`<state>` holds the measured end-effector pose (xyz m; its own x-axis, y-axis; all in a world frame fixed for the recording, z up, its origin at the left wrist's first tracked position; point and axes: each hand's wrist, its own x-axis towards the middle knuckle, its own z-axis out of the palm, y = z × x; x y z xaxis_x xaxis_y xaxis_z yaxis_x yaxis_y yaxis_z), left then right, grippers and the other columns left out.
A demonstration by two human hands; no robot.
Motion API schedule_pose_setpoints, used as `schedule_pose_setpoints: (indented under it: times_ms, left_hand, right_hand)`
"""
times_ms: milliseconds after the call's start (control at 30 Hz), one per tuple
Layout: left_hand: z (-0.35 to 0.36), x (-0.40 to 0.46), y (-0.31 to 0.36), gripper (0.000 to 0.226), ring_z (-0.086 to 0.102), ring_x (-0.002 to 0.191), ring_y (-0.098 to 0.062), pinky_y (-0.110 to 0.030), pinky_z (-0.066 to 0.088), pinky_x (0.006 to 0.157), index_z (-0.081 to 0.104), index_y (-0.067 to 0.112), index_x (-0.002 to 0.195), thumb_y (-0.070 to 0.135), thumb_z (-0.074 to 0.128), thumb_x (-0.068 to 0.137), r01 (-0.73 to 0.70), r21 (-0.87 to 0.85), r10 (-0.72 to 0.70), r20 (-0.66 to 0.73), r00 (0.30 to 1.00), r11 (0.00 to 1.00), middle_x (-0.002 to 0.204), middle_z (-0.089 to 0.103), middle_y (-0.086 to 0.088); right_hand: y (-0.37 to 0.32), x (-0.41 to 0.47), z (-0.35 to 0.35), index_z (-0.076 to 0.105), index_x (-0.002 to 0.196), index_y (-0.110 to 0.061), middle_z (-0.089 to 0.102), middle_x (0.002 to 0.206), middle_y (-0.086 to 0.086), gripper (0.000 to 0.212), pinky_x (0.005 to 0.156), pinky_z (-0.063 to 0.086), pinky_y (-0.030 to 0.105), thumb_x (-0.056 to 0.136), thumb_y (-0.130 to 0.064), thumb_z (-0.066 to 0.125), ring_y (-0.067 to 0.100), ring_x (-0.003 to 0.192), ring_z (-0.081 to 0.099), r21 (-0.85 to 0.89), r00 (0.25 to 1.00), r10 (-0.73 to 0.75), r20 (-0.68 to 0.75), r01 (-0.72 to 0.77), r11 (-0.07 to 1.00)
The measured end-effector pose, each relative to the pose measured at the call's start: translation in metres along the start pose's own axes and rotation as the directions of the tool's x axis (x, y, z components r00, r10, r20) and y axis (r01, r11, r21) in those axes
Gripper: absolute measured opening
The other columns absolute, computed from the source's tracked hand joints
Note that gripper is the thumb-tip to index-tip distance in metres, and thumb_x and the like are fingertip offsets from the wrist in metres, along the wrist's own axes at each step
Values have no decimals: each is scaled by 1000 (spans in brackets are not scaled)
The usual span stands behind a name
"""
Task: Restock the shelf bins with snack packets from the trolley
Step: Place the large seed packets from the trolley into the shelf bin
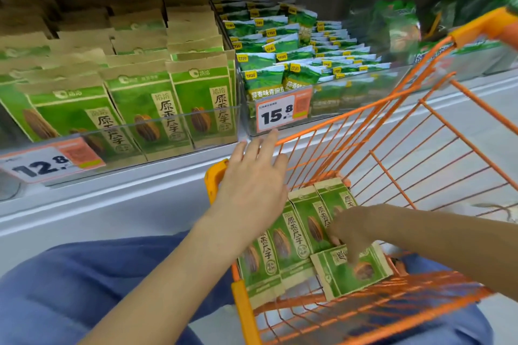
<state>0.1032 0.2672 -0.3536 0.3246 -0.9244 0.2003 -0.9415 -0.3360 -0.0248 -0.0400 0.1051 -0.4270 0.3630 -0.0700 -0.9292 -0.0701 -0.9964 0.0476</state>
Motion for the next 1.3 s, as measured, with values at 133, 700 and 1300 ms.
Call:
schedule_pose_setpoints:
  times_ms: [133,700,1300]
  left_hand:
    - [0,0,2,43,50,123,-37,-49,37,105,66,9,114,36,69,81,-1,-12,1,4,1000,1000,143,44,-20]
    - [-73,-2,-37,12,66,69,-7,-24,53,61,66,20,97,25,55,94,281,-959,-284,259,923,38,78,72,8]
    - [-182,-138,-206,27,58,78,11,-21,49,74,57,45,88,27,74,77,336,-525,-612,-545,574,782,87,61,38]
  right_hand:
    - [2,0,4,50,135,-8,60,125,11,64,91,46,37,84,-42,69,30,116,53,-13,1000,-11,-9,10,1000]
    - [10,-138,-89,70,106,-9,71,105,19,39,71,54,36,79,-37,70,31,88,67,607,636,-55,-770,757,243]
    - [-132,-64,-232,67,106,-15,64,105,4,26,86,50,40,85,-21,52,27,103,57,-192,-95,-170,-981,351,916]
